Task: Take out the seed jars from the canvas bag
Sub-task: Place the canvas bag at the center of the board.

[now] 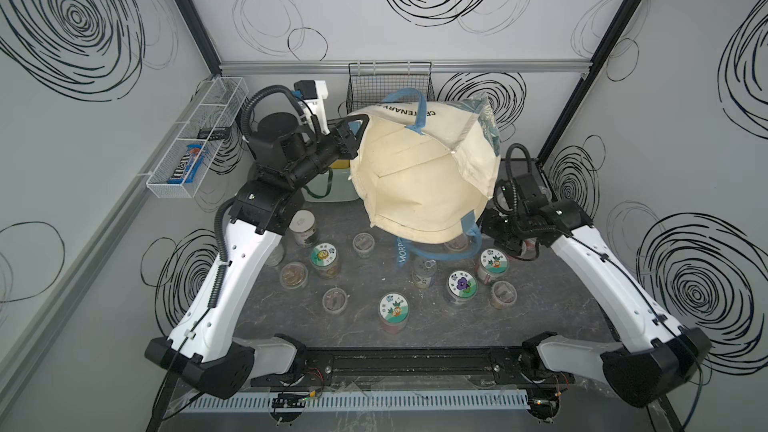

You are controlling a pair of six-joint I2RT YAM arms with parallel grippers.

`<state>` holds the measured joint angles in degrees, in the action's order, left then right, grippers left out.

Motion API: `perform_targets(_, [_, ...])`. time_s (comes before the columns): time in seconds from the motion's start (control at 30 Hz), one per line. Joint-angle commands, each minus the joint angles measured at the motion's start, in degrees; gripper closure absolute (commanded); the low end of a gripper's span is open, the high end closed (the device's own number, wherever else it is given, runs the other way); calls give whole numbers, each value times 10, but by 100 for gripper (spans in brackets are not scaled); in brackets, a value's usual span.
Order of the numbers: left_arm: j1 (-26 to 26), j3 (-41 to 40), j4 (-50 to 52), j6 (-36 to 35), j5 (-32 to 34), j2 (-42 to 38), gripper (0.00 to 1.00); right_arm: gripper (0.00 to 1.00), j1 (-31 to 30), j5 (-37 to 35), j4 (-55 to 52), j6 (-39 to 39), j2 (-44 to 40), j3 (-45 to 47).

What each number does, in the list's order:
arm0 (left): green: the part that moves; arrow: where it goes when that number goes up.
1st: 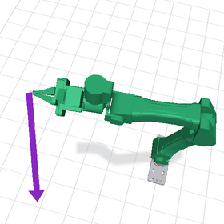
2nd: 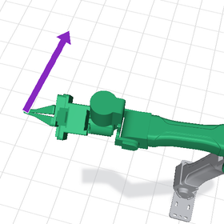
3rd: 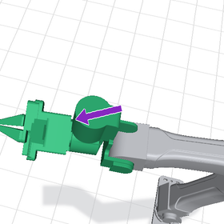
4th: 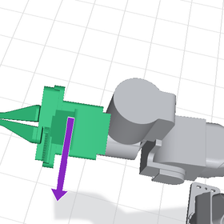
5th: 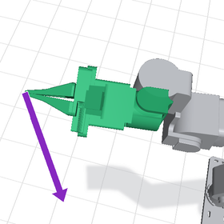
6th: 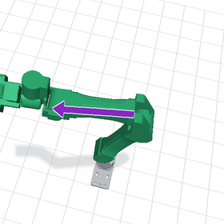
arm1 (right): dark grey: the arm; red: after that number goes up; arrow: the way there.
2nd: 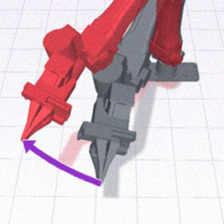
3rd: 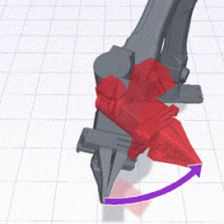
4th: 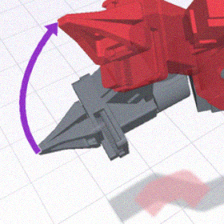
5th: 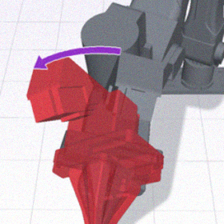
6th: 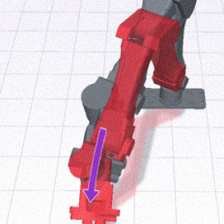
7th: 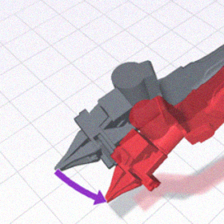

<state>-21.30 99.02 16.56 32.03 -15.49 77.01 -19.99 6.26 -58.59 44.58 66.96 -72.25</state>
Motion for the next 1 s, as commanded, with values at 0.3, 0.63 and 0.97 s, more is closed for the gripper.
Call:
perform_targets(0.3, [-17,-41,-27,-13,78,86,100,3,60,23,109,-58,-36,96])
perform_targets(0.63, [-12,22,-6,16,56,195,100,3,72,3,124,-123,-54,93])
perform_targets(0.97, [13,119,41,-19,89,314,98,3,101,9,185,-176,-74,126])
